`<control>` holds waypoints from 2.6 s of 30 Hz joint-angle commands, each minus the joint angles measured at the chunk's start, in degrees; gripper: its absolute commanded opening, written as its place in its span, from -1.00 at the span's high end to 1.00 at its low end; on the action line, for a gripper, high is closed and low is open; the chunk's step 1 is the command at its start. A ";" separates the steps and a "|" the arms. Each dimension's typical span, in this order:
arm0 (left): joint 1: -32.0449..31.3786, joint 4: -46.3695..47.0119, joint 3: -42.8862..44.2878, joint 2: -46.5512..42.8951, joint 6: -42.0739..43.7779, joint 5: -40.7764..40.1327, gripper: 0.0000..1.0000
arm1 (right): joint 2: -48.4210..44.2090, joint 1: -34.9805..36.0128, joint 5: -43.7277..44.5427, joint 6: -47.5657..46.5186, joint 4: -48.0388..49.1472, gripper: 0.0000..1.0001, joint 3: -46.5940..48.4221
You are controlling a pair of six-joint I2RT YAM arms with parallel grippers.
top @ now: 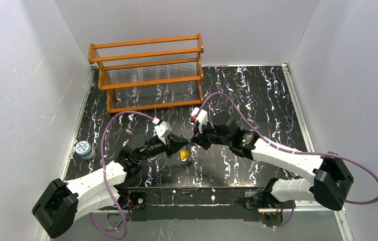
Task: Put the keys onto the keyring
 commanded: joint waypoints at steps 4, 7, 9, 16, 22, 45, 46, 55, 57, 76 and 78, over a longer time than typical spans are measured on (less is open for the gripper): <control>-0.34 6.29 -1.18 -2.79 -0.31 0.44 1.00 | -1.57 1.00 2.22 -0.68 1.71 0.97 -1.30; -0.30 6.30 -1.72 -3.06 -0.14 0.51 1.00 | -3.19 0.98 3.21 -0.55 2.13 0.97 -1.45; -0.34 6.39 -2.02 -3.26 -0.04 0.46 1.00 | -4.07 1.00 3.16 -0.59 2.78 0.96 -1.65; -0.29 6.66 -2.39 -3.55 0.20 0.50 1.00 | -6.18 0.92 3.28 -0.15 3.31 0.23 -1.78; -0.36 6.77 -2.87 -4.02 0.63 0.48 1.00 | -9.31 0.95 6.04 -0.41 4.07 -0.11 -2.93; -0.36 11.74 -6.56 -6.72 4.54 3.65 1.00 | -18.42 0.96 1.33 -9.48 21.82 -0.57 -15.28; -0.34 12.51 -7.05 -6.86 5.09 4.20 1.00 | -19.06 1.00 -0.82 -10.90 23.62 -0.59 -16.50; -0.37 17.32 -9.00 -8.78 8.88 10.89 1.00 | -20.06 0.99 -13.07 -16.36 33.52 -0.43 -20.93; -0.38 18.81 -9.24 -8.90 9.05 12.12 1.00 | -19.58 0.94 -14.02 -16.70 34.28 -0.32 -20.72; -0.86 23.99 -8.82 -7.82 7.34 14.44 1.00 | -15.04 0.96 -23.45 -22.62 32.19 0.02 -17.97; -0.96 24.20 -8.73 -7.62 7.34 14.52 1.00 | -15.25 0.93 -23.39 -22.40 32.75 0.02 -17.94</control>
